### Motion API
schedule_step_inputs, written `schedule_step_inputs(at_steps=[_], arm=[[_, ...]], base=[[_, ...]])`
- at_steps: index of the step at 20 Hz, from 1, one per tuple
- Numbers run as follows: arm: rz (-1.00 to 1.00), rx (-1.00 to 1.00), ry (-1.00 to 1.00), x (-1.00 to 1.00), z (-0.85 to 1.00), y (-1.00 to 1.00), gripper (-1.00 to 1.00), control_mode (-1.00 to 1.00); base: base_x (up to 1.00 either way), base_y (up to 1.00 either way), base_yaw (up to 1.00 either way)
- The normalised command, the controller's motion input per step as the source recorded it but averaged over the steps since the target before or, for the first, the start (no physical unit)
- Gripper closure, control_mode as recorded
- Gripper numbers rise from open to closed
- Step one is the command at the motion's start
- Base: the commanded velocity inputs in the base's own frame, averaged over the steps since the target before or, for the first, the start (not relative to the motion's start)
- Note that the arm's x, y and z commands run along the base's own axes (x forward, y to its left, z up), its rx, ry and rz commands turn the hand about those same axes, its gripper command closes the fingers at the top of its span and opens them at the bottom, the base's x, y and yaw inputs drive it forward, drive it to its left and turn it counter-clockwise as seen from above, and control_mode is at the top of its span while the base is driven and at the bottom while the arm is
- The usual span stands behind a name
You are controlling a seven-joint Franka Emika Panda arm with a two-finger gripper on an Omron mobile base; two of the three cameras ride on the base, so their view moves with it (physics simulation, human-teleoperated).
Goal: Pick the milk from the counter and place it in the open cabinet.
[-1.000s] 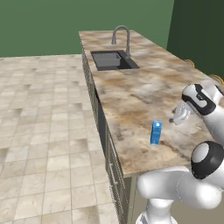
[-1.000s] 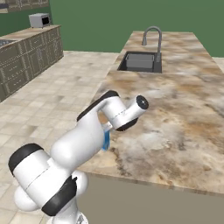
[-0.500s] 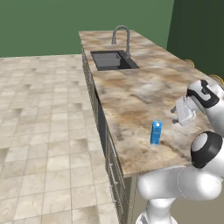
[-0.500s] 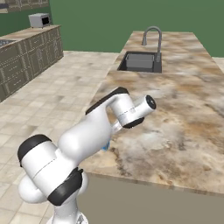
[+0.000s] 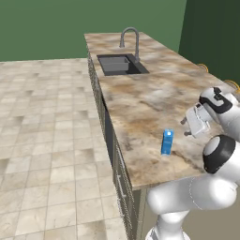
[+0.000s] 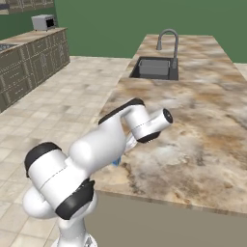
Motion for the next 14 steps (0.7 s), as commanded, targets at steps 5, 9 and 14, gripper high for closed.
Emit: schedule_step_inputs(at_steps=[5, 9, 14], arm=[[0.00, 0.00, 0.07, -0.01, -0.30, 0.31, -1.00, -1.00], [-0.02, 0.00, 0.05, -0.13, -0.18, 0.05, -1.00, -1.00], [-0.08, 0.00, 0.00, -0.10, -0.14, 0.00, -1.00, -1.00]], base=[[0.00, 0.00, 0.00], [0.00, 0.00, 0.00], [0.00, 0.00, 0.00]])
